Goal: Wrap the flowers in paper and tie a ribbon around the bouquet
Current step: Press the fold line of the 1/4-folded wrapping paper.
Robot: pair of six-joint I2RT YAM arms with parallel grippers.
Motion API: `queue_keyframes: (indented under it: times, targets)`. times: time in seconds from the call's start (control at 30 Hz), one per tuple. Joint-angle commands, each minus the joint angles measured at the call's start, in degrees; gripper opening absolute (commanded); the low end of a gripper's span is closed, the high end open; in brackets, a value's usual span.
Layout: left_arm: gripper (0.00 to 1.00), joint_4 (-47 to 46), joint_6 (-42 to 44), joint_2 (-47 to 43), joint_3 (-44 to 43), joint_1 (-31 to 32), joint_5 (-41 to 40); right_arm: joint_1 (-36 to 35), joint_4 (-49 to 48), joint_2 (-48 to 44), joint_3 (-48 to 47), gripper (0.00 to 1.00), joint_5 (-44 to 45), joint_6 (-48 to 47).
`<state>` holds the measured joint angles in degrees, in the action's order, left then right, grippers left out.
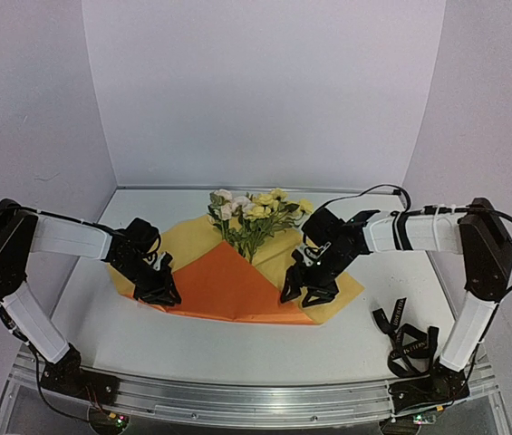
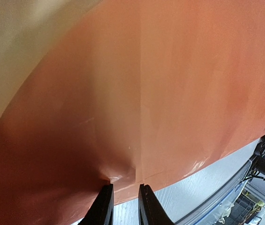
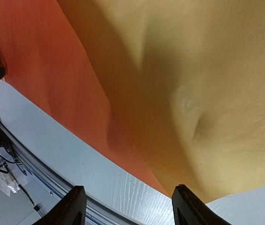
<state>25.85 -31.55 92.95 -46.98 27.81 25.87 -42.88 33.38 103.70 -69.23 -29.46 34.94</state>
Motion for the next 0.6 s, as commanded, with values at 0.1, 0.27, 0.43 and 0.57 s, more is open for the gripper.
queue_keyframes:
  times: [0.1,0.27,0.43,0.57]
  targets:
    - [0.21,-1.04,-0.12,-1.29,-0.04,0.34,0.32,-0.36,-1.4,1.8,1.09,0.63,0.21,-2.43]
    - [0.21,-1.05,-0.25,-0.75,-0.5,0.56,0.32,-0.29,-1.64,3.32,1.43,0.58,-0.98,-2.73]
    - [0.21,-1.28,-0.67,-0.5,-0.66,0.87,0.45,-0.11,-1.97,3.87,2.23,0.34,-1.62,-2.31]
    - [0.21,-2.12,-1.69,0.08,-1.0,1.74,1.02,2.08,-2.01,3.38,4.18,0.08,-1.65,-1.7]
